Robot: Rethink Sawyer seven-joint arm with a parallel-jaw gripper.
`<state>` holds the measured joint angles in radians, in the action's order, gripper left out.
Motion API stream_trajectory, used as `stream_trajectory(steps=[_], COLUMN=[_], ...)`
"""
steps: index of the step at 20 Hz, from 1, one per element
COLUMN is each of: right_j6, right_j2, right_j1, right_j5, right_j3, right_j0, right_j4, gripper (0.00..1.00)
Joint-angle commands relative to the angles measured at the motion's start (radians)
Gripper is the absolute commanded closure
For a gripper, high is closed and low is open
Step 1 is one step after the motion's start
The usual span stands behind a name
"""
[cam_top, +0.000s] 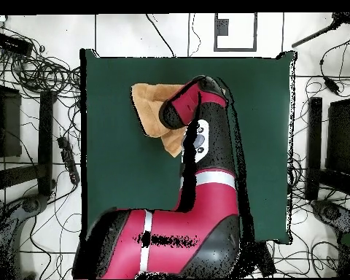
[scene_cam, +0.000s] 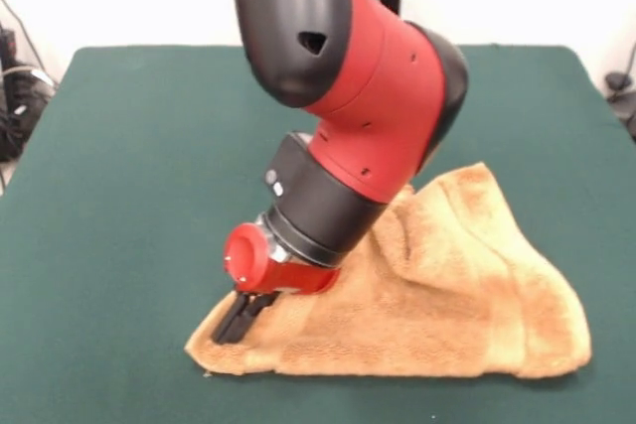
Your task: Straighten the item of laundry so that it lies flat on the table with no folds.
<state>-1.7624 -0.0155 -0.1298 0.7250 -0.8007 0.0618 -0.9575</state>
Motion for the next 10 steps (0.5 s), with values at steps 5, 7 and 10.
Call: stream_trajectory(steps=[5,7,10], right_j6=[0.065,0.074,0.082], right_j2=[0.079,0.087,0.104], right_j1=[0.132,0.132,0.129], right_j5=[-0.051,-0.057,-0.074], right_j3=[-0.102,-0.100,-0.103], right_j0=[0.043,0.045,0.050], right_j4=[-0.099,-0.102,-0.109], gripper=[1.00,1.00,1.00])
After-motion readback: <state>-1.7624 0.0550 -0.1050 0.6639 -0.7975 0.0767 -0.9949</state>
